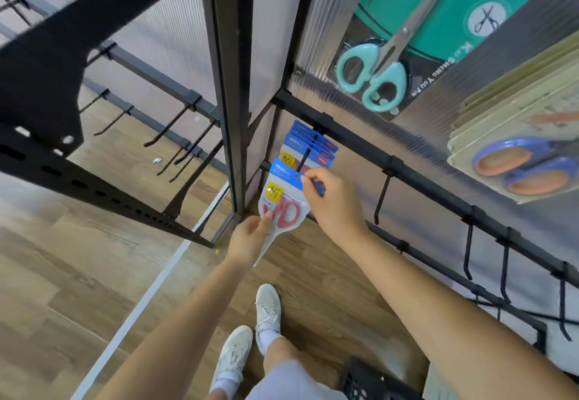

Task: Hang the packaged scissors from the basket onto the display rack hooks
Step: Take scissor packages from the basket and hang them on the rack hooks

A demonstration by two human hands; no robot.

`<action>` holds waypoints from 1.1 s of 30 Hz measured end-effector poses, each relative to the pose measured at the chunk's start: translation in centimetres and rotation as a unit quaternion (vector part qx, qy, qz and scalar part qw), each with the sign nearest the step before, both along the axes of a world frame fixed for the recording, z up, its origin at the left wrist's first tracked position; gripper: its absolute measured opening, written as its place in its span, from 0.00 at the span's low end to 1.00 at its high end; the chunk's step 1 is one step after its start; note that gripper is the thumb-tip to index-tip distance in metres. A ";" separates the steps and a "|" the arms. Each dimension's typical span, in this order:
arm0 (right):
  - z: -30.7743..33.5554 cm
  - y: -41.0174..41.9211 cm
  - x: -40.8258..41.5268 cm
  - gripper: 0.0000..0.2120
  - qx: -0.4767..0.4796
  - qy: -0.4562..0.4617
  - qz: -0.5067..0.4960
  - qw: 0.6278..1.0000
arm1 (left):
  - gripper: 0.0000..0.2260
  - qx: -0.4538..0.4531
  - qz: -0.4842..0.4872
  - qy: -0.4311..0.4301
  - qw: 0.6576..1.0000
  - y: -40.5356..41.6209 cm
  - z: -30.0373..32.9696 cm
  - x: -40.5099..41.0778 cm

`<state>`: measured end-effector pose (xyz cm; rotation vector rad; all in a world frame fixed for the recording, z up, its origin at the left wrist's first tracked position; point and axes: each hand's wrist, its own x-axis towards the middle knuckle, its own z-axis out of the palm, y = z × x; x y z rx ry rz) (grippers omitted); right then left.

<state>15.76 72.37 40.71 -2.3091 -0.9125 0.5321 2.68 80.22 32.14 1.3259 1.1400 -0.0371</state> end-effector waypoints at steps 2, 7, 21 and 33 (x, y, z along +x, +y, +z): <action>0.2 0.1 0.2 0.10 0.005 -0.007 0.000 1.000 | 0.19 0.002 0.001 -0.006 1.000 -0.1 0.1 0.0; -0.1 0.7 0.8 0.09 0.002 -0.024 -0.013 1.000 | 0.20 -0.003 0.005 0.001 1.000 0.0 0.1 0.4; 0.8 1.7 4.0 0.08 -0.027 -0.087 -0.013 0.996 | 0.17 0.023 -0.039 0.053 0.998 1.8 1.4 5.4; 3.5 -1.5 -0.9 0.18 -0.119 -0.176 0.000 0.977 | 0.12 0.400 -0.240 0.023 0.884 0.8 7.4 2.8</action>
